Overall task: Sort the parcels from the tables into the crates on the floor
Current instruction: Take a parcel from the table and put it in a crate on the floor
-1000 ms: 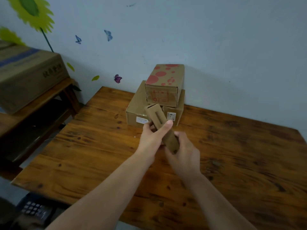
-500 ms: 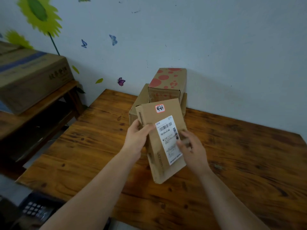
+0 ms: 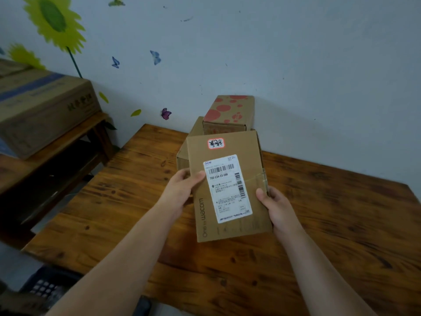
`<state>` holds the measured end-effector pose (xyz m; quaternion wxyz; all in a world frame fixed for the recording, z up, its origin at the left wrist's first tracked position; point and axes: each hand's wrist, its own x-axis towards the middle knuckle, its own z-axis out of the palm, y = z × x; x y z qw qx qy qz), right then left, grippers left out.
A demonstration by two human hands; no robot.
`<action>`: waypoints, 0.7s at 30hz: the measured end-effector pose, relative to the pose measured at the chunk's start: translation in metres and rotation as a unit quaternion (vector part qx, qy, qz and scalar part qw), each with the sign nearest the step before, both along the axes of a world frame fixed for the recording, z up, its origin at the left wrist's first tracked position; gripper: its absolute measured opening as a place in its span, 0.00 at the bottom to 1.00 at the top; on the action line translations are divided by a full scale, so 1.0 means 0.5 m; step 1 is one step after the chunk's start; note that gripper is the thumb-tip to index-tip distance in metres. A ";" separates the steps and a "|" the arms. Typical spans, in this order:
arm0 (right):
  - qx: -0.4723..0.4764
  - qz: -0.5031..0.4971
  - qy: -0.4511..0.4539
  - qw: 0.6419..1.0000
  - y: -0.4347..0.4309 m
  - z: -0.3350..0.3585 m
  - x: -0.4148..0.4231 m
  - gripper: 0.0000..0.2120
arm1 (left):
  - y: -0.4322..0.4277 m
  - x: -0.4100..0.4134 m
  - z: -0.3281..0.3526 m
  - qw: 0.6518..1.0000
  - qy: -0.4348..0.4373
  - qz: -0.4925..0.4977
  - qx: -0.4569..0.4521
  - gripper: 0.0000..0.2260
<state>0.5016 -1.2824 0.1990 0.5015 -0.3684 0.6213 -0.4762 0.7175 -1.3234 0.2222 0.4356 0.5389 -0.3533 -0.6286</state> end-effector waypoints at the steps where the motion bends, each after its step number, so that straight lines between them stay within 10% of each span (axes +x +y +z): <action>1: -0.003 -0.012 -0.008 1.000 0.003 -0.001 -0.001 0.11 | 0.005 -0.002 -0.008 1.000 -0.015 -0.013 0.000 0.12; 21: -0.029 -0.231 -0.088 0.968 0.280 -0.022 -0.071 0.13 | 0.120 -0.124 -0.040 0.976 -0.022 -0.217 -0.019 0.14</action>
